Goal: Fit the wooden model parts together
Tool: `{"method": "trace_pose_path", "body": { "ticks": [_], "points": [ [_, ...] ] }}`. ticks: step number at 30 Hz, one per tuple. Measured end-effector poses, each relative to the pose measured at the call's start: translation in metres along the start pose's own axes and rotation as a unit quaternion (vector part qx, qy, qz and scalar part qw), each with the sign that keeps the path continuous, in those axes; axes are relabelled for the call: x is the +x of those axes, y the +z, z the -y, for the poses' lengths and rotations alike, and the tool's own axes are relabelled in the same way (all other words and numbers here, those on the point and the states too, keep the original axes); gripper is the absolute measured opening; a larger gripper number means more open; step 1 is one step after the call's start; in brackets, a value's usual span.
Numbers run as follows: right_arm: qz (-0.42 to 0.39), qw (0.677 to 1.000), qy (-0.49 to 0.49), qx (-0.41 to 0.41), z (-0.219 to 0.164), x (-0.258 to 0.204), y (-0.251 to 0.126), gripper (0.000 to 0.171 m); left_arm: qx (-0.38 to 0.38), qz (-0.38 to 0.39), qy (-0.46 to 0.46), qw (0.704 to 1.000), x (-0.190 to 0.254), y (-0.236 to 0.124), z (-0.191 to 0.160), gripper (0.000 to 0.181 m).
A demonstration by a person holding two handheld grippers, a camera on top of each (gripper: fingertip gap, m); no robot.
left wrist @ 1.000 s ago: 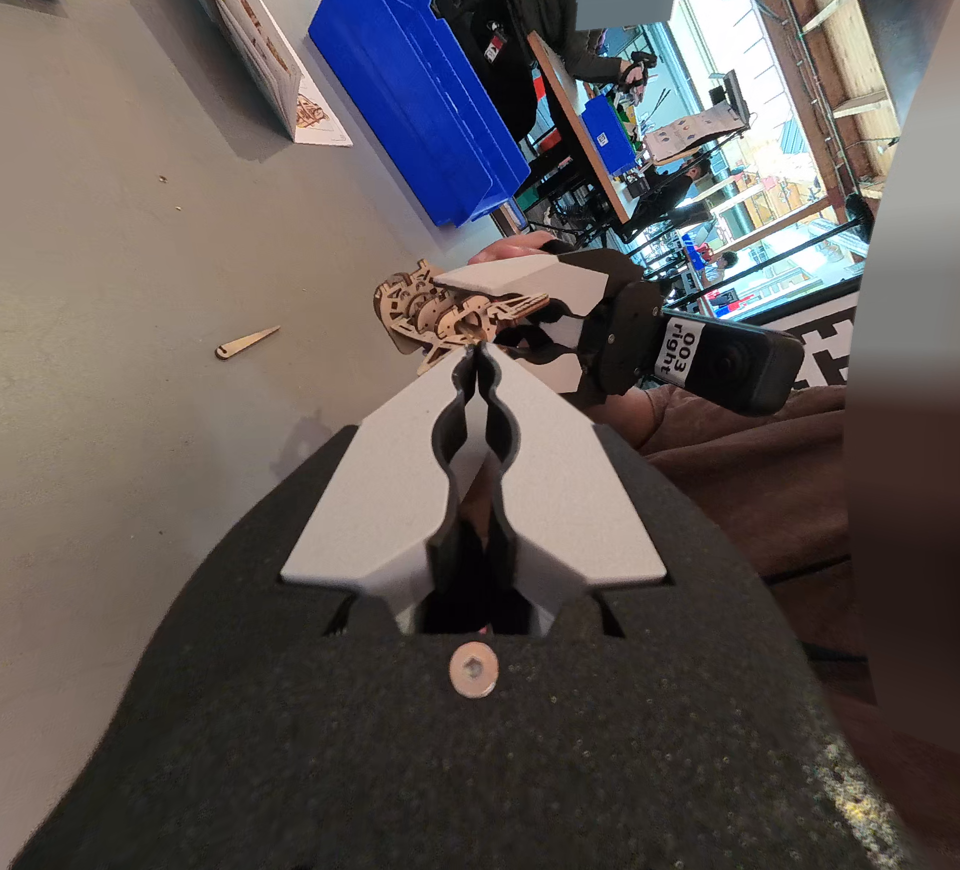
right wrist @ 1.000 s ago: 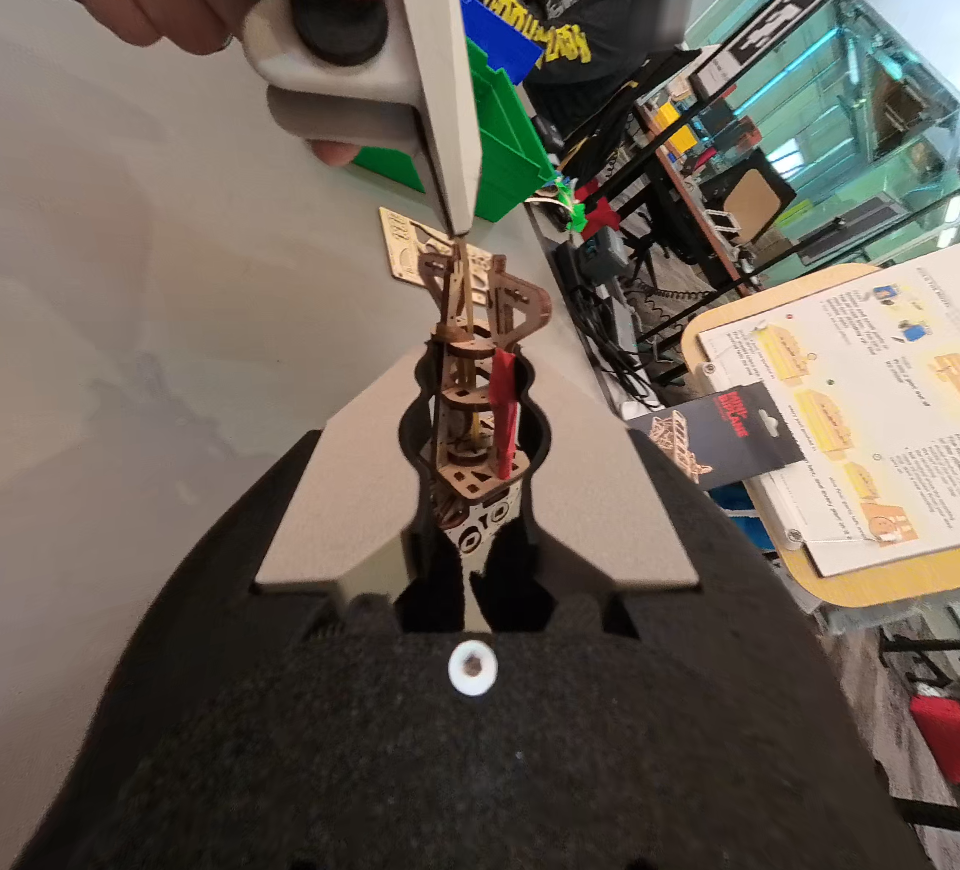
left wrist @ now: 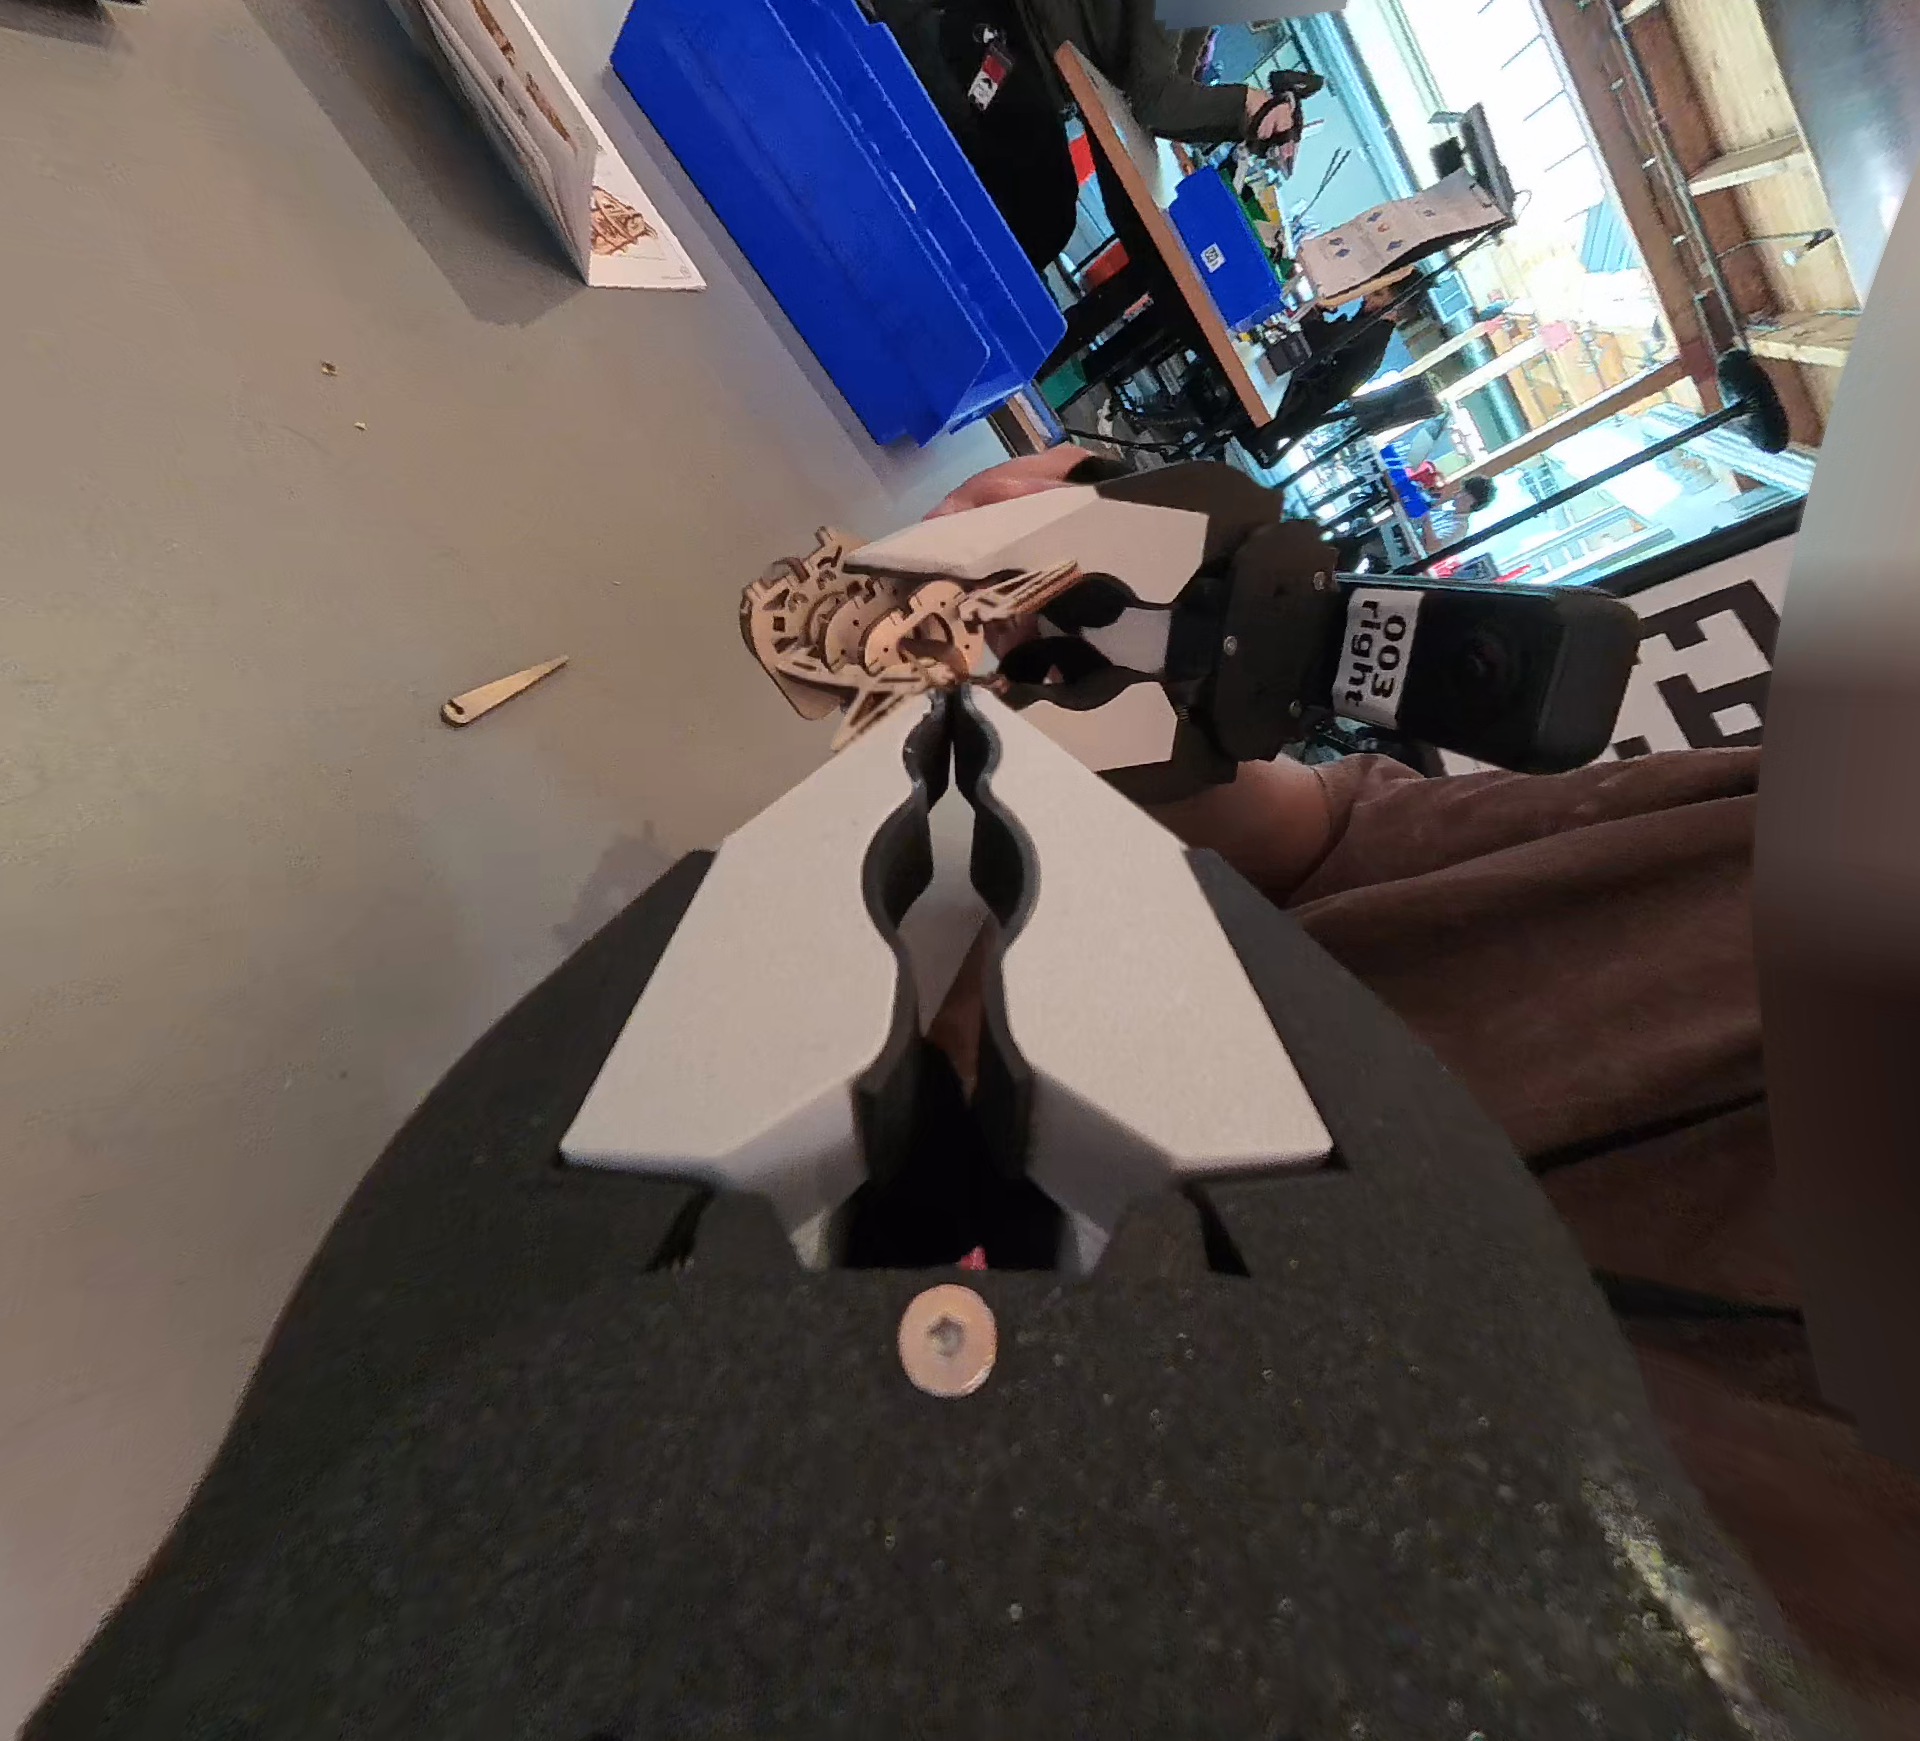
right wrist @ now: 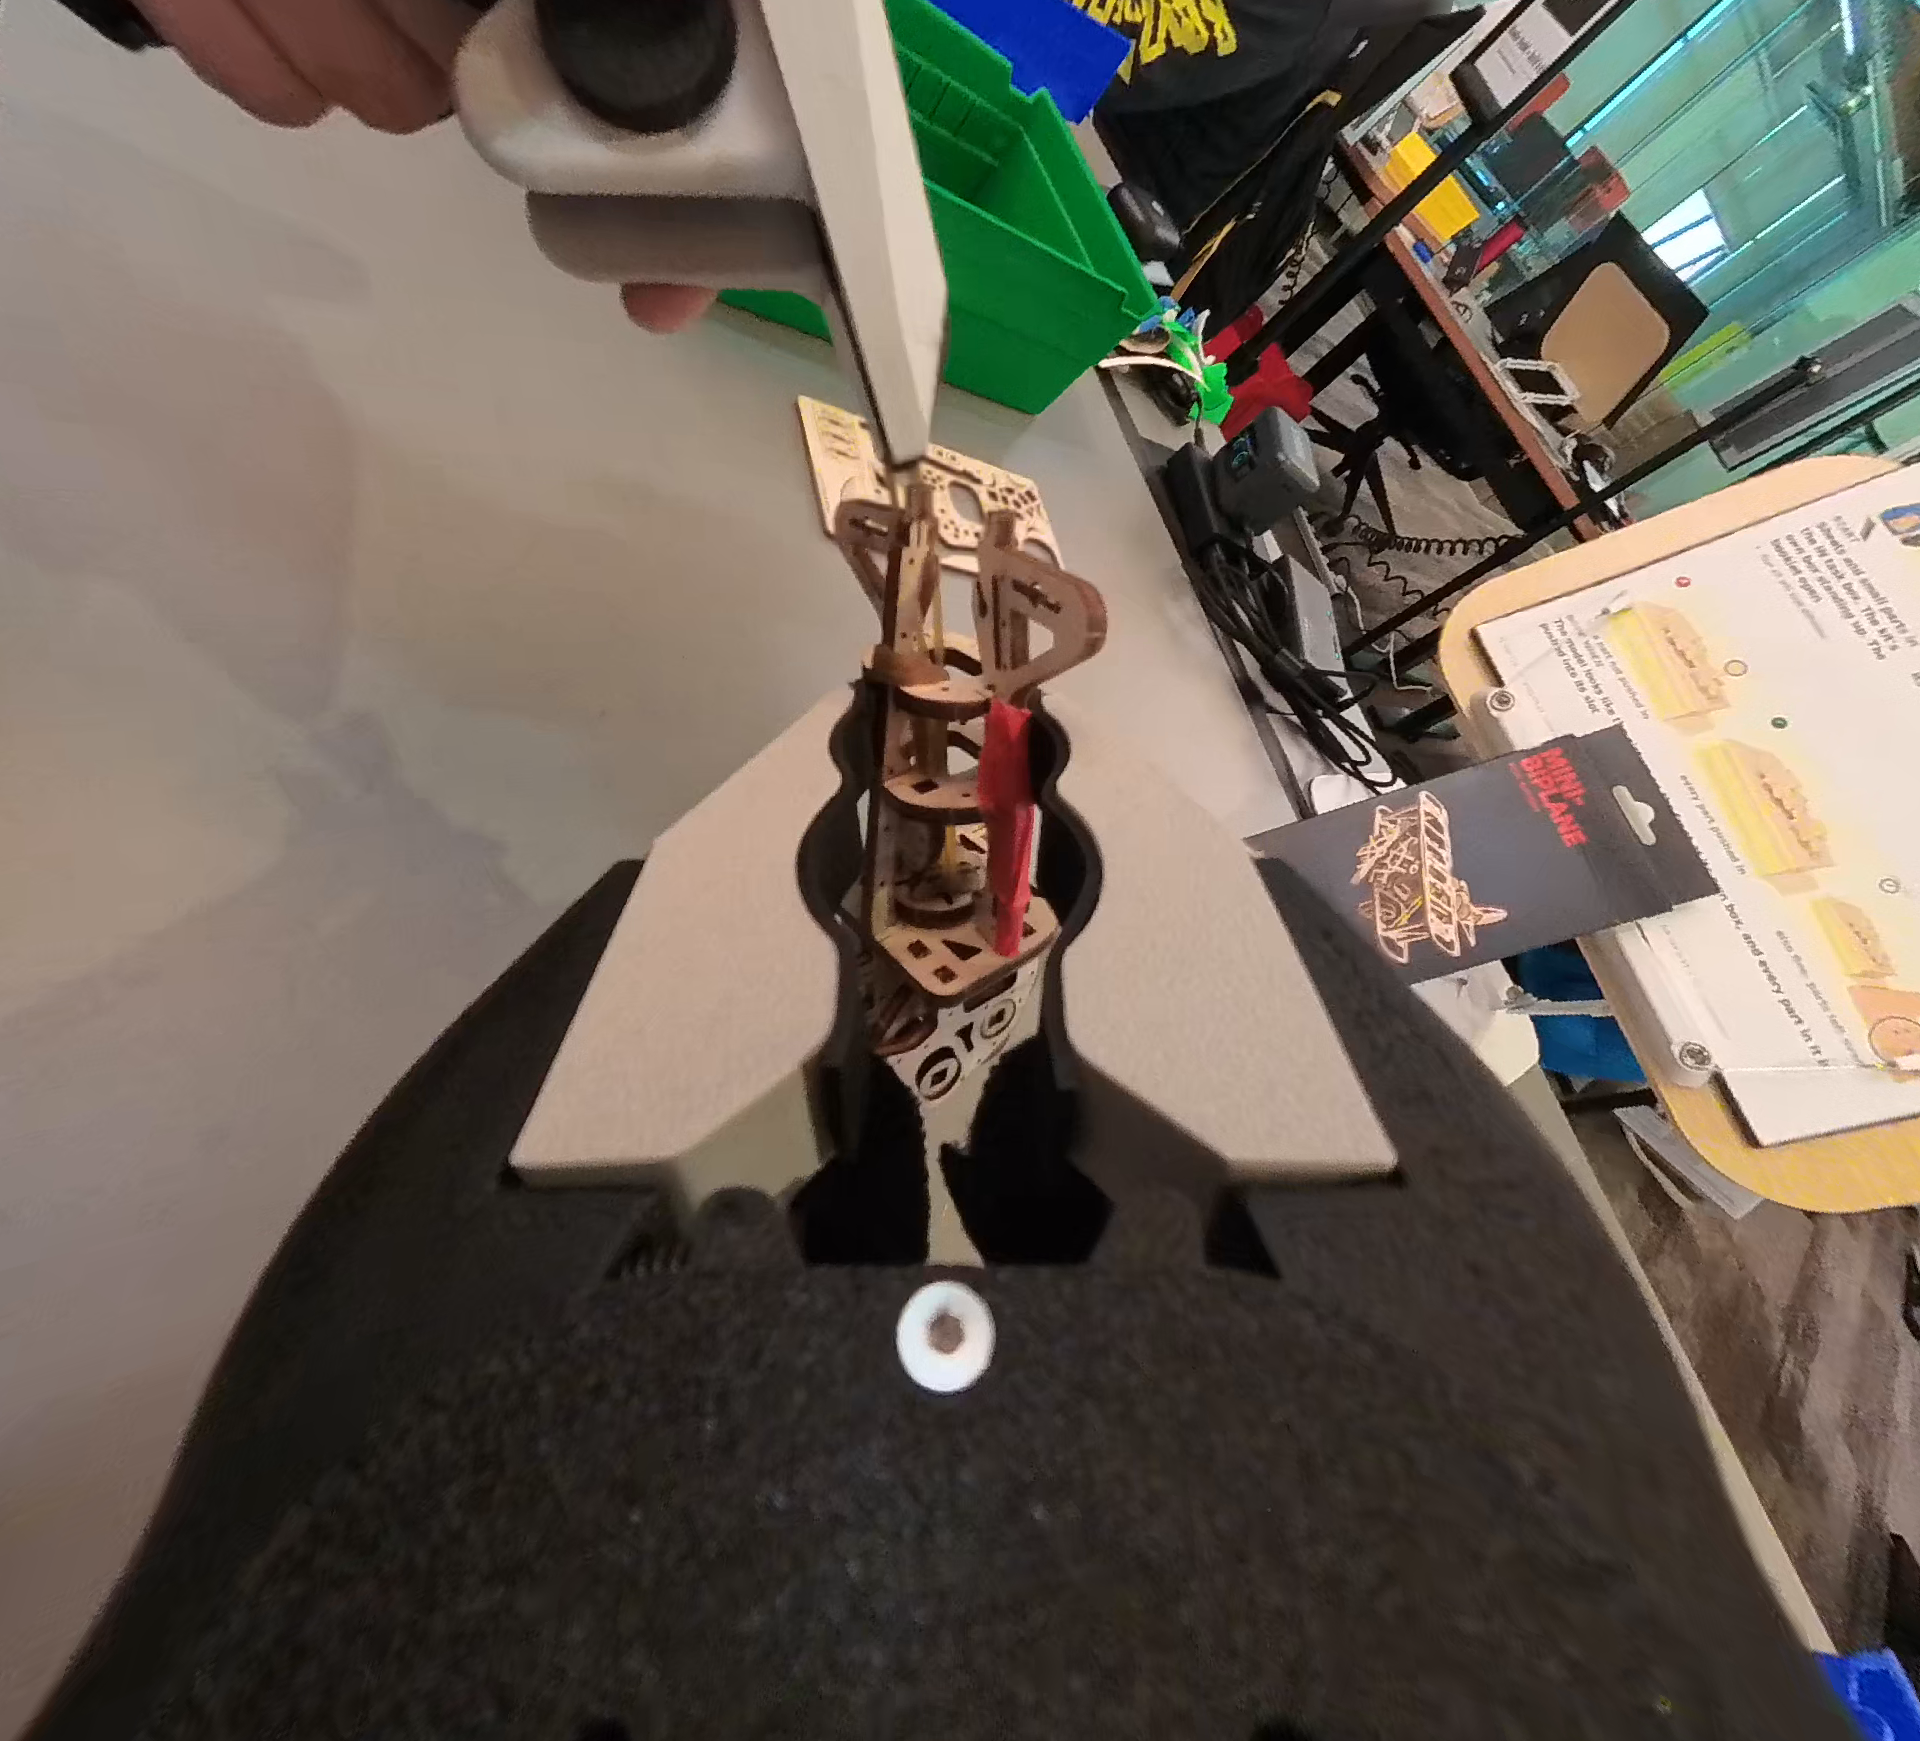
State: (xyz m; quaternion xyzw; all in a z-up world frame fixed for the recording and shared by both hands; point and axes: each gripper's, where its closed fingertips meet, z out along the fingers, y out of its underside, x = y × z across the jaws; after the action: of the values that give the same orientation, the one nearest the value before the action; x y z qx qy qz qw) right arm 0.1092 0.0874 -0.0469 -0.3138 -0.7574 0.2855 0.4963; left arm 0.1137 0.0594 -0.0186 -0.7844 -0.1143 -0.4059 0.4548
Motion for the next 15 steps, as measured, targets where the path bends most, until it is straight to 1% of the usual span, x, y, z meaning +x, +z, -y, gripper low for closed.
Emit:
{"method": "trace_pose_path", "body": {
  "ticks": [12,15],
  "points": [
    [-0.002,0.999,-0.038,-0.015,-0.0037,-0.0013,-0.0008,0.028,-0.005,0.003,0.001,1.0,-0.002,0.0027,-0.0015,0.0],
    [0.002,0.999,-0.03,-0.015,-0.0042,-0.0017,-0.0007,0.028,-0.004,0.003,-0.002,1.0,-0.0034,0.0025,-0.0015,0.0]
  ]
}}
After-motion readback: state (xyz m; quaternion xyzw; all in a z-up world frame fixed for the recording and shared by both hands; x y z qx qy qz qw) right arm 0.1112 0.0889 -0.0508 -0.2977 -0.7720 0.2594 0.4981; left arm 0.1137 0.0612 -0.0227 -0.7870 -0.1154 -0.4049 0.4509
